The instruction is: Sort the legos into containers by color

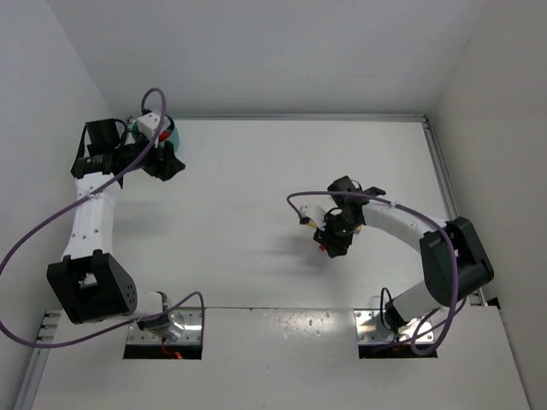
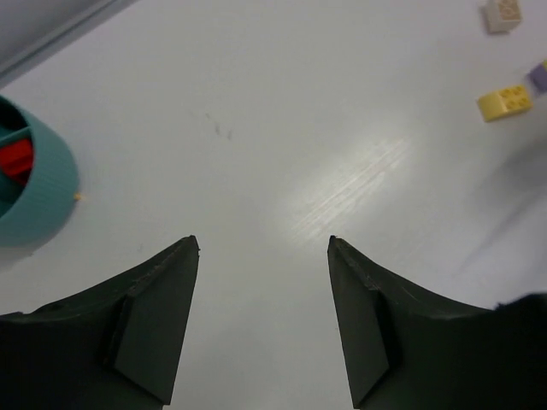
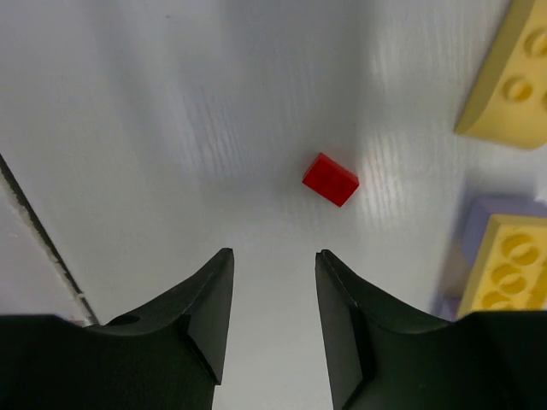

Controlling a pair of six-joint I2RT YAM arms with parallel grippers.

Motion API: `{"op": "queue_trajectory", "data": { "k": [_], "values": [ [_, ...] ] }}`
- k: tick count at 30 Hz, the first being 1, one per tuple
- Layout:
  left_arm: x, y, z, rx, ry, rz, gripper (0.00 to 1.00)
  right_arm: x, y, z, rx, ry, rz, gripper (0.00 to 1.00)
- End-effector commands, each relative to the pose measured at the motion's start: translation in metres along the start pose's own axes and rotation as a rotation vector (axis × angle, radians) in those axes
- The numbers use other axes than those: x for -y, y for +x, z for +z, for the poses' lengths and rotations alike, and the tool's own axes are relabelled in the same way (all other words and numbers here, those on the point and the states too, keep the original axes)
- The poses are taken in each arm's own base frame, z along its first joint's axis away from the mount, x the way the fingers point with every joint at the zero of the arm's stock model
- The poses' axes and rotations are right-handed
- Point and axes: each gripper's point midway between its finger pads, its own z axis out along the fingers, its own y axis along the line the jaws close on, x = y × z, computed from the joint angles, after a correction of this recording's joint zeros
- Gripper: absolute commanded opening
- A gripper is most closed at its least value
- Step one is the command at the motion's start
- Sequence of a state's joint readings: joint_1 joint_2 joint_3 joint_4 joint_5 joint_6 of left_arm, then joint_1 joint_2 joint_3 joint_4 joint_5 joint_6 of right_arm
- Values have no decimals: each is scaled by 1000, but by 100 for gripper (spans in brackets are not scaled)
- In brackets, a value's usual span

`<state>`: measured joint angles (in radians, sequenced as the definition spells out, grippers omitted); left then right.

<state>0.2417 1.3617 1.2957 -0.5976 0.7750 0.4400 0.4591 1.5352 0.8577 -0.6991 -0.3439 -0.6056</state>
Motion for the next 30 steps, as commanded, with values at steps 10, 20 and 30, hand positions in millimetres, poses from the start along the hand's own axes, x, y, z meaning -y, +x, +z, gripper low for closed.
{"op": "queue_trajectory", "data": {
  "k": [10, 20, 30],
  "values": [
    [71, 14, -3, 71, 305, -53, 68, 22, -19, 10, 34, -75, -630, 49],
    [82, 22, -6, 84, 328, -24, 69, 43, -37, 27, 34, -80, -662, 61],
    [80, 28, -3, 71, 325, -18, 69, 34, -12, 42, -49, -131, -688, 40]
  ]
}}
